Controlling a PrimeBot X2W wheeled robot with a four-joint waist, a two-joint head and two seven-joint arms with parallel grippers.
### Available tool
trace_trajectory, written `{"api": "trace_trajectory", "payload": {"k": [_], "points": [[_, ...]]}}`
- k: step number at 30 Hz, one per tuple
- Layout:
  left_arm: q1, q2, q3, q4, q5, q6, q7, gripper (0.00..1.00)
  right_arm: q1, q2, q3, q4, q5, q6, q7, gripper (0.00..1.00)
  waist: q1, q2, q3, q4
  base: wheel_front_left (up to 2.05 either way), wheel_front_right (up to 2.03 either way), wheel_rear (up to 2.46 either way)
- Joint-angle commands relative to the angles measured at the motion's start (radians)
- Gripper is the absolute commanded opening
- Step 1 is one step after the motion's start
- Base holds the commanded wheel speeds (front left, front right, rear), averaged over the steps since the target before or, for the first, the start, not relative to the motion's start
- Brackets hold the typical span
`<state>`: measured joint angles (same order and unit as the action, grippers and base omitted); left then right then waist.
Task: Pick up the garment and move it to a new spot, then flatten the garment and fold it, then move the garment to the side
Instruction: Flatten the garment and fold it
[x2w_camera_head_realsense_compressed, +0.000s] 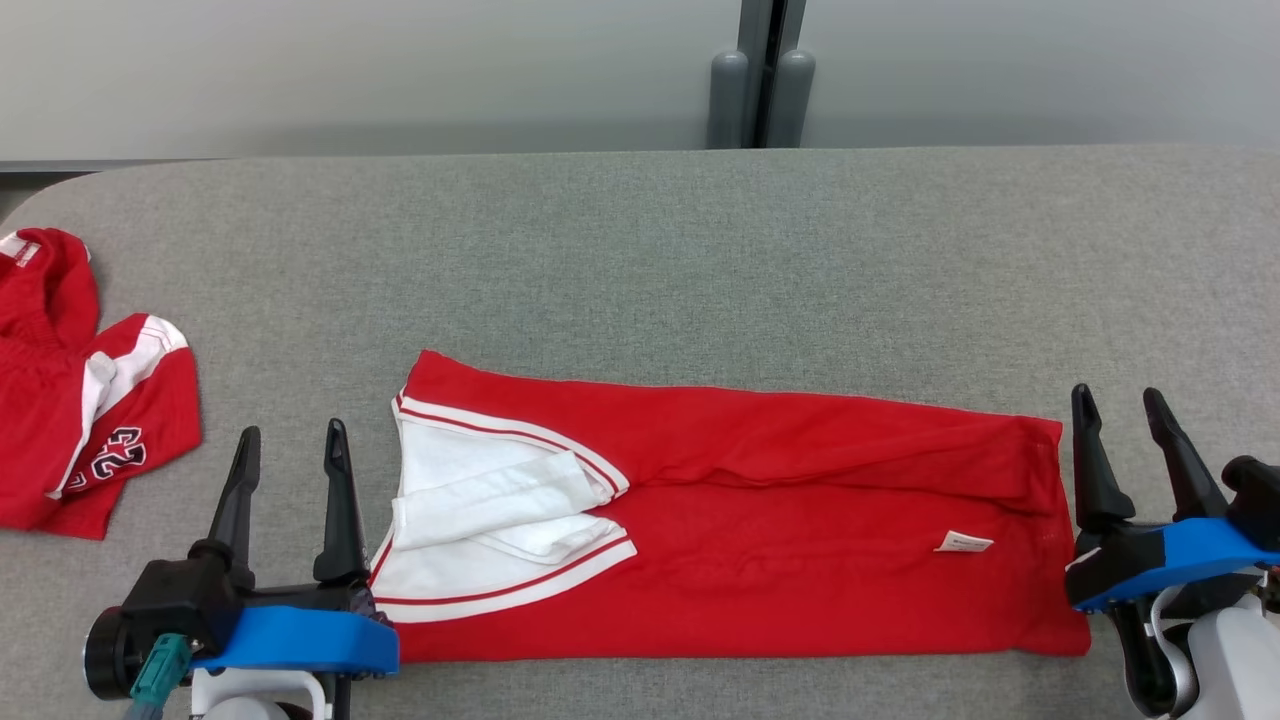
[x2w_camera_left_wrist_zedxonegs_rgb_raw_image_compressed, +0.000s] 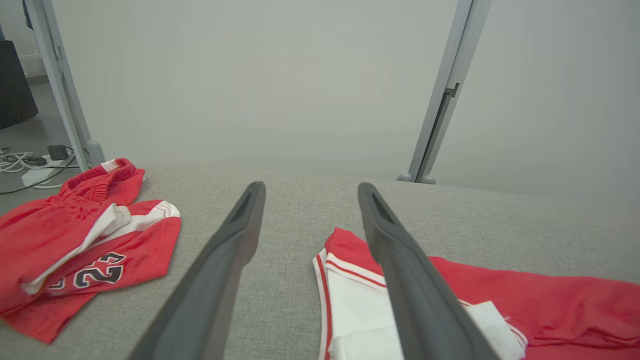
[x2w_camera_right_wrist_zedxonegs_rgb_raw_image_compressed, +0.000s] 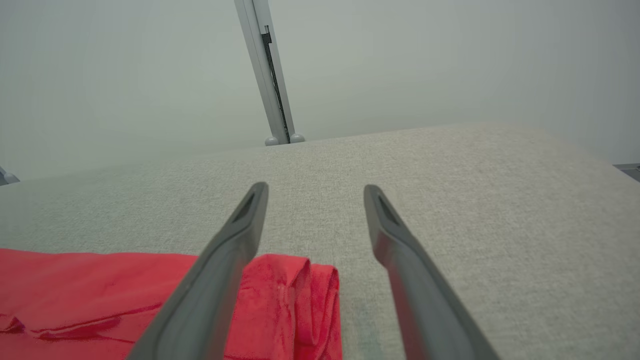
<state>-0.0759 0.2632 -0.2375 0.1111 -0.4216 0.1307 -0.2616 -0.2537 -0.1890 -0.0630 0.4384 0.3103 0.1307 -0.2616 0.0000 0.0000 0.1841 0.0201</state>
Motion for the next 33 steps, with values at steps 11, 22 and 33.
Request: {"api": "trace_trajectory", "payload": {"k": [11, 22, 33], "points": [[0.041, -0.112, 0.139, -0.020, 0.151, -0.087, -0.005, 1.00, -0.037, 0.019, -0.032, 0.160, -0.036, 0.000, 0.106, 1.00, 0.0000, 0.0000, 0.003, 0.025, 0.00, 0.00, 0.00], [0.038, -0.179, 0.244, -0.033, 0.244, -0.154, -0.005, 1.00, -0.042, 0.061, 0.015, 0.304, 0.009, 0.000, 0.128, 0.92, 0.0000, 0.0000, 0.012, 0.017, 0.00, 0.00, 0.00], [0.042, -0.202, 0.288, -0.043, 0.293, -0.182, -0.005, 1.00, -0.083, 0.017, 0.039, 0.313, 0.089, 0.000, 0.054, 0.00, 0.0000, 0.0000, 0.003, 0.006, 0.00, 0.00, 0.00]]}}
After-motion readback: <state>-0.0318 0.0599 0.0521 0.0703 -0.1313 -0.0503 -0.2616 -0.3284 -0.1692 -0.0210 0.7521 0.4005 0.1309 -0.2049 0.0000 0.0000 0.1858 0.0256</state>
